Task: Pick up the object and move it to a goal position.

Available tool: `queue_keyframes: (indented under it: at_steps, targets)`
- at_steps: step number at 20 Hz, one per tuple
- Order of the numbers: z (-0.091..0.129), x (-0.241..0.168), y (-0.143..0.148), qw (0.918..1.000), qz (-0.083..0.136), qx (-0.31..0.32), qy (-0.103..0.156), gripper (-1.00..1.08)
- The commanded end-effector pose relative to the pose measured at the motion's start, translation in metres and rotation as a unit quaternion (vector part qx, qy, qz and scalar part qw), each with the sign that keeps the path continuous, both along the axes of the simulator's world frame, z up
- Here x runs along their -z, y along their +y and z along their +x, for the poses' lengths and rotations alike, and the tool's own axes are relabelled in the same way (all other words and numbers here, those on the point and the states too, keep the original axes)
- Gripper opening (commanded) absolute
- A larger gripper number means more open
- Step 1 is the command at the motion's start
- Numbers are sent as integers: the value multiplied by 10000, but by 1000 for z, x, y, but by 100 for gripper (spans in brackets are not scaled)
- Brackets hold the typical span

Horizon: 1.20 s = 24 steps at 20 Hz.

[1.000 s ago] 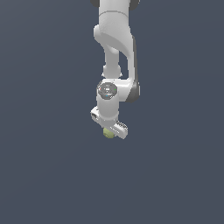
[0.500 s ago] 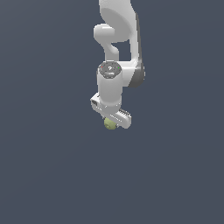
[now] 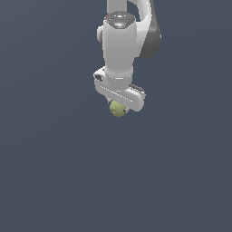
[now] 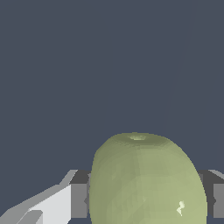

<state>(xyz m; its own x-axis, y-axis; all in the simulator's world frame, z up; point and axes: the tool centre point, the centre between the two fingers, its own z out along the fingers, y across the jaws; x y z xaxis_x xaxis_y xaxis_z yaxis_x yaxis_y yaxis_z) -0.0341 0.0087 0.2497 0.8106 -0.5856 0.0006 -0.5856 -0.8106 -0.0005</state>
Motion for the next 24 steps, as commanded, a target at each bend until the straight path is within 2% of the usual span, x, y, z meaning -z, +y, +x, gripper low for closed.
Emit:
queue_keyframes:
  at_steps: [1,7,13,18,24]
  targets:
    - [-6,-30,4,10000,-4,2,3,-100]
    - [-15,-95,12,10000,-7,3,3,-100]
    - [-21,-143,19,10000,-5,0,3,-100]
    - [-23,-167,22,10000,-1,-3,4,-100]
    - [-23,-177,24,10000,-1,-3,4,-100]
